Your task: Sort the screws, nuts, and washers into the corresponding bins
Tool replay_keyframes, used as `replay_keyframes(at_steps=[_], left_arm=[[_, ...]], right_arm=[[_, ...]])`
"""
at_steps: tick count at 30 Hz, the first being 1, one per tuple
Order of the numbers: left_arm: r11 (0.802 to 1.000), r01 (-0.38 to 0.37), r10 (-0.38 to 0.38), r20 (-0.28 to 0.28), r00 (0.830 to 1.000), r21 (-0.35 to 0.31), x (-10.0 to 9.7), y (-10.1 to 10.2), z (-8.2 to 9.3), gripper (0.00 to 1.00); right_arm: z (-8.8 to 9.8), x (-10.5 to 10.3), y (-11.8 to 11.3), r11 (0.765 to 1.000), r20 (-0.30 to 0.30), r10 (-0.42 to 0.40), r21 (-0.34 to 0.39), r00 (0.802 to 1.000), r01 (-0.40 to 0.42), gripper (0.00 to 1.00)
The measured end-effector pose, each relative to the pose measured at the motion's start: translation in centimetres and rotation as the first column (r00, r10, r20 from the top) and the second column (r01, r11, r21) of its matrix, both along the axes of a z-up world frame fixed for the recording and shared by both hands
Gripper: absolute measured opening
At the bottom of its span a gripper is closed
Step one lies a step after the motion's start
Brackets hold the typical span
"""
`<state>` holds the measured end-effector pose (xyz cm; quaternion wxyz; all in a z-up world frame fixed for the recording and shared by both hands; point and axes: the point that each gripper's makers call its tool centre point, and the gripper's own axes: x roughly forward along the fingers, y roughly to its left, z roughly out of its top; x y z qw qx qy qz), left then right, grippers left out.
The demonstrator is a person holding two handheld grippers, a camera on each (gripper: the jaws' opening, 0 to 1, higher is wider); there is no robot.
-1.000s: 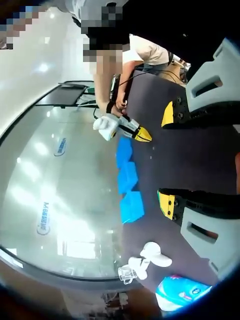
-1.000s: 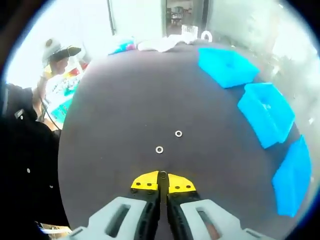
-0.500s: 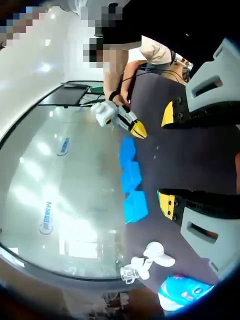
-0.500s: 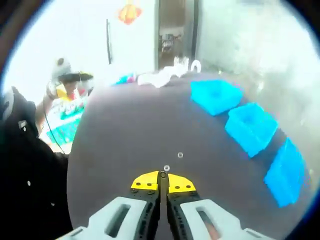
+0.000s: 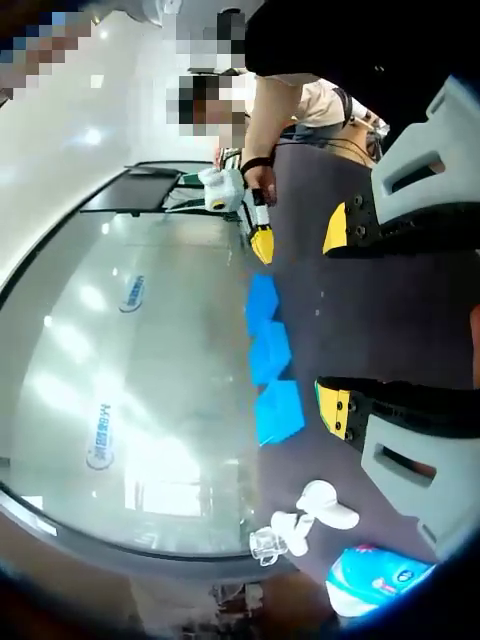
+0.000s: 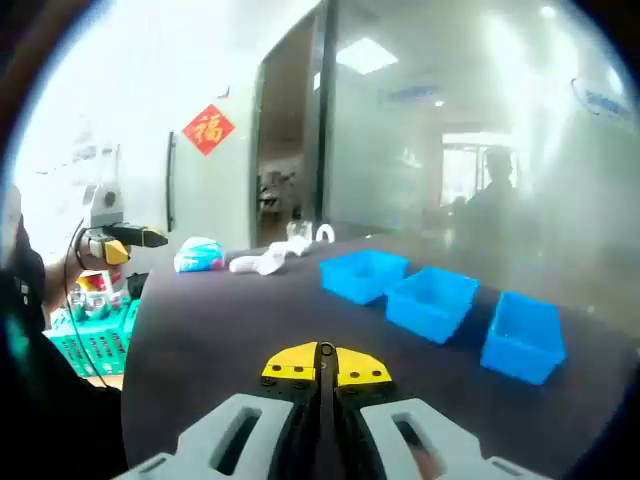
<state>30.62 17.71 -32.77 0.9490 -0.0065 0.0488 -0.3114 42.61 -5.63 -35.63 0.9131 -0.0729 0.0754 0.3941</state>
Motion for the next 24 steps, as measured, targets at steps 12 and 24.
replay_keyframes(at_steps=[12, 24], left_arm=[[1.000, 0.016, -0.016, 0.011, 1.000, 0.006, -0.1, -0.6, 0.5, 0.47], [1.000, 0.005, -0.005, 0.012, 1.000, -0.004, 0.0, -0.2, 0.5, 0.47]], right_arm=[[2.7, -0.2, -0.3, 0.992, 0.082, -0.084, 0.098, 0.993, 0.076, 0.01], [5.2, 5.9, -0.1, 0.981, 0.104, -0.150, 0.142, 0.983, 0.135, 0.01]])
